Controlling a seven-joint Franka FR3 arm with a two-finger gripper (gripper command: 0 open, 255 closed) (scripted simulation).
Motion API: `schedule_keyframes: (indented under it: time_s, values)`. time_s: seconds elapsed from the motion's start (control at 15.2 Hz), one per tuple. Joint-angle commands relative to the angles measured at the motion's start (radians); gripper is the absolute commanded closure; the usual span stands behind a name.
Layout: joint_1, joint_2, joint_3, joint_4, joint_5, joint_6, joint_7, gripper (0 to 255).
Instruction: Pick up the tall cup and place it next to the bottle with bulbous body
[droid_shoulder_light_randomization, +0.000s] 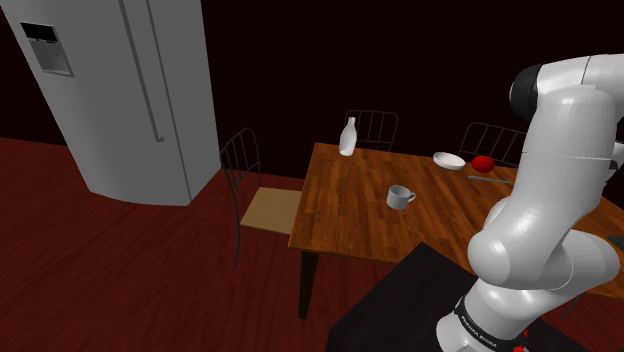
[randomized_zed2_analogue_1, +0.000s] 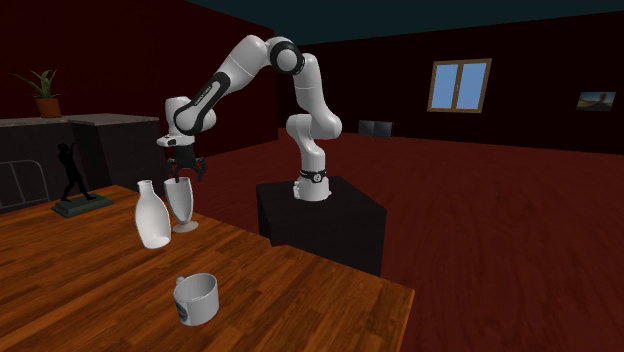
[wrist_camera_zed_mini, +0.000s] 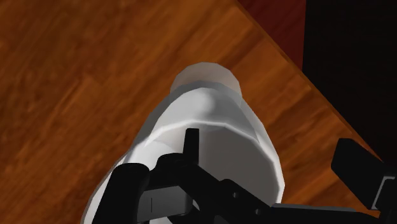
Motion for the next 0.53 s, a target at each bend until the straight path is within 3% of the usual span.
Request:
schedule_keyframes:
  time_s: [0.0, 0.26, 0.46]
  values:
    - [0.0, 0.0, 0.0, 0.0, 0.0, 0.0, 0.0, 0]
    - [0.115, -0.115, -0.129, 0.019, -0.148, -0.086, 0.1, 0]
    - [0.115, -0.116, -0.128, 0.019, -0.148, -0.086, 0.1, 0]
